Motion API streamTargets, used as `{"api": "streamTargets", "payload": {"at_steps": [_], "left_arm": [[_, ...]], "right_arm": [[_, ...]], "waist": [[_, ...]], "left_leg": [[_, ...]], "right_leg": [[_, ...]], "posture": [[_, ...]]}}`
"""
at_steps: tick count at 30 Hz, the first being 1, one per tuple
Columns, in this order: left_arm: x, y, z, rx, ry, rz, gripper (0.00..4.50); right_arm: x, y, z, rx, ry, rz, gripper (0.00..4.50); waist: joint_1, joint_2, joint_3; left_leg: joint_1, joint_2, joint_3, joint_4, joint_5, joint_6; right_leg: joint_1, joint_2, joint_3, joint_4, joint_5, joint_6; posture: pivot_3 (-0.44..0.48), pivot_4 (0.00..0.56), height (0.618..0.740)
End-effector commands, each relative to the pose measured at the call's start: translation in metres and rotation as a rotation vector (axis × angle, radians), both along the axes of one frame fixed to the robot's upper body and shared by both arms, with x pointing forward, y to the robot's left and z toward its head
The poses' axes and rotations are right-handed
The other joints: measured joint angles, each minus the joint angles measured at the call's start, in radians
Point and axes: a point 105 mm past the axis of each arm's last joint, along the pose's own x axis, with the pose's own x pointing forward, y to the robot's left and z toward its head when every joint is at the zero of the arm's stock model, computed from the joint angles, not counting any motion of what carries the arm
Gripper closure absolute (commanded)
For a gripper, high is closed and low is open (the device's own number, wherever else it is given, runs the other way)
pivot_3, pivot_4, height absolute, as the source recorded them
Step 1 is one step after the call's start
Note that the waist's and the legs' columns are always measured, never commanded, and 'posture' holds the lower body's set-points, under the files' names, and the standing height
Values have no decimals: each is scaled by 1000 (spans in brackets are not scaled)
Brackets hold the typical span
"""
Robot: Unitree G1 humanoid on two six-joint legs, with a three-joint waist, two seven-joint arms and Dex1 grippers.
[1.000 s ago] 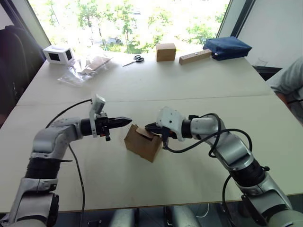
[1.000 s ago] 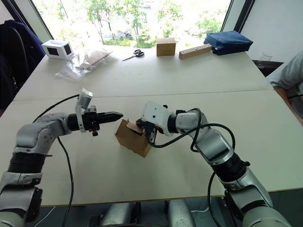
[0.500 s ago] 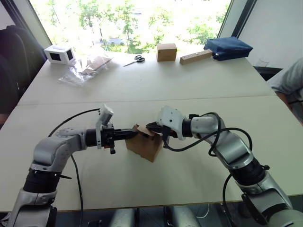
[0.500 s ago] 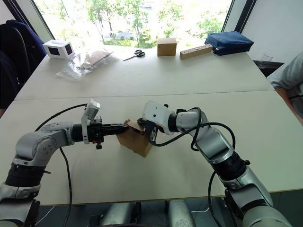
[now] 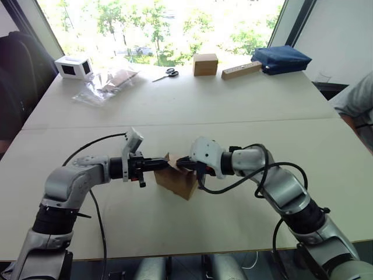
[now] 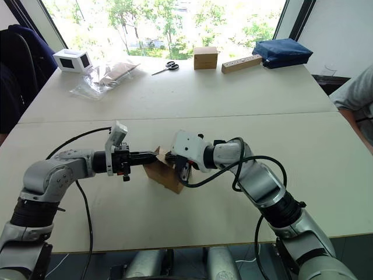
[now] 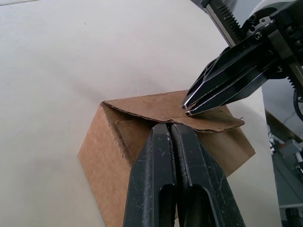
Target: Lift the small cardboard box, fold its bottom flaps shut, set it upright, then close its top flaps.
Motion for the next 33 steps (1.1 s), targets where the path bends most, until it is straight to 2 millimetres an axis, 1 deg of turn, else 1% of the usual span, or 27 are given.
{"api": "streamTargets", "payload": {"at_steps": [1, 5, 8, 10, 13, 18, 22, 23, 25, 27, 29, 33], "left_arm": [[-2, 7, 11, 1, -46, -1, 4426], [-2, 17, 14, 2, -46, 4, 4426], [3, 21, 19, -26, -62, 23, 4426], [5, 17, 21, -43, -74, 17, 4426], [8, 8, 19, -50, -86, 4, 4426], [20, -2, 4, -43, -89, 3, 4426], [24, -6, -2, -45, -86, -7, 4426], [25, -6, -2, -49, -84, -4, 4426], [26, -6, -2, -61, -78, -5, 4426], [26, -7, -1, -69, -76, -6, 4426], [26, -8, -1, -85, -67, 0, 4426], [26, -9, 0, -112, -45, 7, 4426]], "right_arm": [[-6, 4, 4, 4, -25, 26, 4500], [-6, 4, 3, 0, -26, 26, 4500], [-5, 4, 4, 1, -30, 26, 4500], [-5, 4, 5, 0, -35, 27, 4500], [-4, 4, 7, 0, -48, 27, 4500], [-5, 6, 16, 11, -74, 33, 4500], [-10, 7, 24, 18, -103, 44, 4500], [-14, 8, 29, 34, -107, 52, 4500], [-23, 10, 33, 51, -94, 71, 4500], [-27, 11, 32, 53, -79, 78, 4500], [-30, 14, 23, 40, -60, 76, 4500], [-27, 20, 12, 1, -71, 57, 4500]], "waist": [[0, 0, 0], [0, 0, 0], [1, 0, 0], [1, 0, 0], [2, 0, 0], [1, 0, 0], [0, 0, 0], [0, 0, 0], [0, 0, 0], [0, 0, 0], [2, 0, 0], [1, 0, 0]], "left_leg": [[0, 0, 0, 0, 0, 0], [0, 0, 0, 0, 0, 0], [0, 0, 0, 0, 0, 0], [0, 0, 0, 0, 0, 0], [0, 0, 0, 0, 0, 0], [0, 0, 0, 0, 0, 0], [0, 0, 0, 0, 1, -1], [0, 0, 0, 0, 1, -1], [0, 0, 0, 0, 0, -1], [0, 0, 0, 0, 0, 0], [0, 0, 0, 0, 0, 0], [0, 0, 0, 0, 0, 0]], "right_leg": [[0, 0, 0, 0, 0, 0], [0, 0, 0, 0, 0, 0], [0, 0, 0, 0, 0, 0], [0, 0, 0, 0, 0, 0], [0, 0, 0, 0, 0, 0], [0, 0, 0, 0, 0, 0], [0, 0, 0, 0, 0, 0], [0, 0, 0, 0, 0, 0], [0, 0, 0, 0, 0, 0], [0, 0, 0, 0, 0, 0], [0, 0, 0, 0, 0, 0], [0, 0, 0, 0, 0, 0]], "posture": [[0, 150, 740], [0, 150, 740], [0, 150, 740], [0, 150, 740], [0, 150, 740], [0, 150, 740], [0, 150, 740], [0, 150, 740], [0, 150, 740], [0, 150, 740], [0, 150, 740], [0, 150, 740]]}}
